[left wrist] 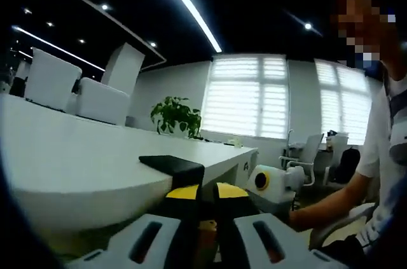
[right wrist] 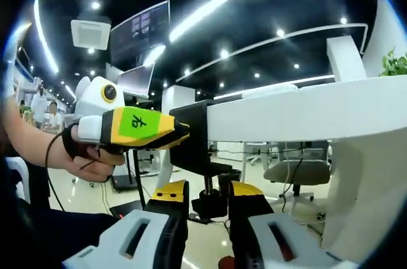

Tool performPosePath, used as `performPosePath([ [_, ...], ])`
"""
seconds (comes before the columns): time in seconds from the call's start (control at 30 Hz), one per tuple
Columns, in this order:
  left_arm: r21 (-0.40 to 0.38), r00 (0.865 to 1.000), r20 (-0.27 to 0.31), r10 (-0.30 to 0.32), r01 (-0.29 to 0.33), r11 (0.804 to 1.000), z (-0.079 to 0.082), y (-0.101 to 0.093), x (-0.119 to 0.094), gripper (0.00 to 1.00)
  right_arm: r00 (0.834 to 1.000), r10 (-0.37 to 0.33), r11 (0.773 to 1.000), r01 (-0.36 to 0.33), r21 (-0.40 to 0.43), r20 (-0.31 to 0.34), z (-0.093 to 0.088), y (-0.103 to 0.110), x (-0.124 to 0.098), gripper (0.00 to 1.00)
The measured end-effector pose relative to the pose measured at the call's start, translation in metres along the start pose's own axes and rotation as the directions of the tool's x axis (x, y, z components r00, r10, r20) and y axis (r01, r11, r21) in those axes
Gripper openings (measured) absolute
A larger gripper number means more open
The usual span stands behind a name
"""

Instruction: Clamp the fixed fixture on the desktop, loosen the retaining clip, secure it to the edge of the desk, and tighten the retaining clip.

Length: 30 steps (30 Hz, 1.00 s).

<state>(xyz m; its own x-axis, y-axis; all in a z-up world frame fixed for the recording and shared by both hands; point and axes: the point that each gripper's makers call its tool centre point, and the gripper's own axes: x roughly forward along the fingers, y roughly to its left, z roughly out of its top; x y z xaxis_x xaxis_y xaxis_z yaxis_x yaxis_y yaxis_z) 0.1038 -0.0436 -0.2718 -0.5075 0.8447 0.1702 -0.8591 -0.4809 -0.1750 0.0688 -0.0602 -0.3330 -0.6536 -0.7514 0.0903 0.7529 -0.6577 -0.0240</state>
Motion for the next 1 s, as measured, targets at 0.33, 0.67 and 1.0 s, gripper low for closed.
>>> performPosePath([
  [0.33,0.001,0.996,0.083,0.029,-0.029,1.0,0.008,0.003,0.001,0.03,0.999,-0.037,0.999,0.037,-0.017,-0.024,-0.009,0.0,0.003,0.3],
  [0.67,0.02,0.991,0.119,0.055,-0.058,0.998,0.011,0.002,0.002,0.03,0.997,-0.072,0.997,0.071,-0.02,-0.041,-0.014,0.001,0.005,0.23],
  [1.0,0.049,0.992,0.108,0.059,-0.065,0.997,0.011,0.002,0.002,0.03,0.97,-0.238,0.967,0.234,-0.098,-0.04,-0.012,-0.016,0.0,0.38],
])
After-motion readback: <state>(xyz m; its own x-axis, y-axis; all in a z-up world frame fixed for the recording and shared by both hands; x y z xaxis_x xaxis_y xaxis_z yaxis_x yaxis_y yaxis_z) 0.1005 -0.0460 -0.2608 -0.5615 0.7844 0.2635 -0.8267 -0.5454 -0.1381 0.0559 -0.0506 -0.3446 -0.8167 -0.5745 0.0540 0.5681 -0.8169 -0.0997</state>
